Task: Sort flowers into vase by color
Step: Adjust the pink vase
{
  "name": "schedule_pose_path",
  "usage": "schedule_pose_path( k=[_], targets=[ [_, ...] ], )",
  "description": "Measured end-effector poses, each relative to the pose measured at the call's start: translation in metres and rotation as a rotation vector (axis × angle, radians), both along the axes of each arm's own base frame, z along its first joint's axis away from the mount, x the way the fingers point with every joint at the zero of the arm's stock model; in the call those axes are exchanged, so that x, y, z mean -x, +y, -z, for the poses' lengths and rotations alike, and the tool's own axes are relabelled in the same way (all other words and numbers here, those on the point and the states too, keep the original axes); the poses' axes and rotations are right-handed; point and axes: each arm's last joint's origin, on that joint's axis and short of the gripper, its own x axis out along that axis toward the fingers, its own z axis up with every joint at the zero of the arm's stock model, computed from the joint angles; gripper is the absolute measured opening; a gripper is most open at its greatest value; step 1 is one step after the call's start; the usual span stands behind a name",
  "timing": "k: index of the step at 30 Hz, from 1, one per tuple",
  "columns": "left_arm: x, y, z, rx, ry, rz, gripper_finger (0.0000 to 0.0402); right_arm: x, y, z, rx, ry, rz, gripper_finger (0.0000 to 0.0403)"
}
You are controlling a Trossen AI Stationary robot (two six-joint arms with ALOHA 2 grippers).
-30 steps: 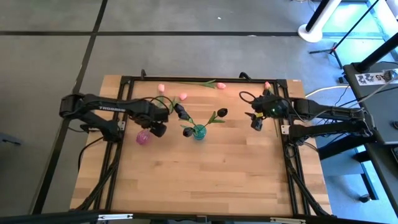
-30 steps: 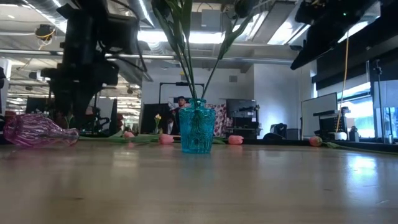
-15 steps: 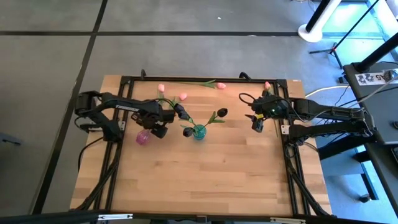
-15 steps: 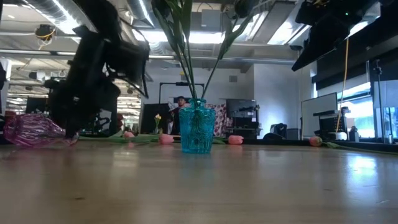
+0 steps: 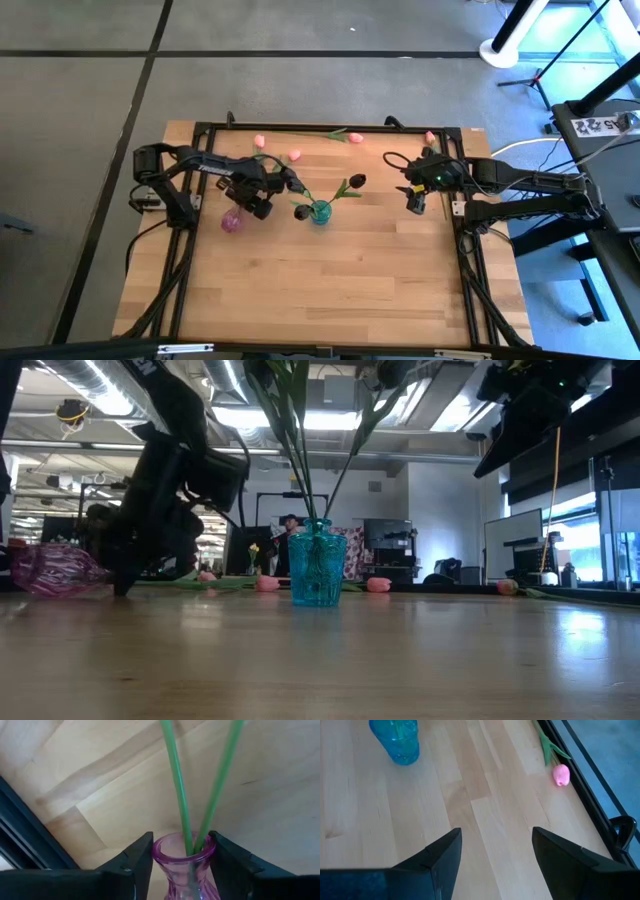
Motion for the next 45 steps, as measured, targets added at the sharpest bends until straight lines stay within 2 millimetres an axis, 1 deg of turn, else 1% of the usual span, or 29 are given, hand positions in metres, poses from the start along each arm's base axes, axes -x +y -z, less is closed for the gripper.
schedule_pose_path(
  k=[6, 17, 29, 34, 37, 40, 42, 45],
  targets=[
    [0.0005, -0.0001, -0.0023, -0.006, -0.014, 0.010, 0.0195, 0.0003, 0.0000, 0.0002, 0.000, 0.004, 0.000, 0.0241],
    [0.0023, -0.0013, -0.0023, 0.031, 0.002, 0.018, 0.0193, 0.0003, 0.0001, 0.0003, -0.004, 0.003, 0.003, 0.0241],
    [0.0058, -0.0036, -0.0028, 0.080, 0.031, 0.009, 0.0219, 0.0009, 0.0002, 0.0008, -0.007, 0.010, 0.005, 0.0241],
    [0.0061, -0.0052, -0.0025, 0.123, 0.025, -0.008, 0.0223, 0.0008, 0.0002, 0.0008, -0.004, 0.010, 0.001, 0.0241],
    [0.0054, -0.0054, -0.0023, 0.124, 0.016, -0.021, 0.0213, 0.0008, 0.0002, 0.0008, -0.003, 0.011, 0.000, 0.0241],
    [0.0031, -0.0043, -0.0014, 0.103, -0.007, -0.019, 0.0190, 0.0011, 0.0002, 0.0011, -0.004, 0.016, 0.000, 0.0241],
    [0.0019, -0.0038, -0.0010, 0.093, -0.018, -0.016, 0.0165, 0.0016, 0.0003, 0.0015, -0.004, 0.022, 0.000, 0.0241],
    [0.0007, -0.0033, -0.0012, 0.058, -0.024, -0.006, 0.0116, 0.0026, 0.0004, 0.0024, -0.007, 0.037, 0.000, 0.0241]
  ],
)
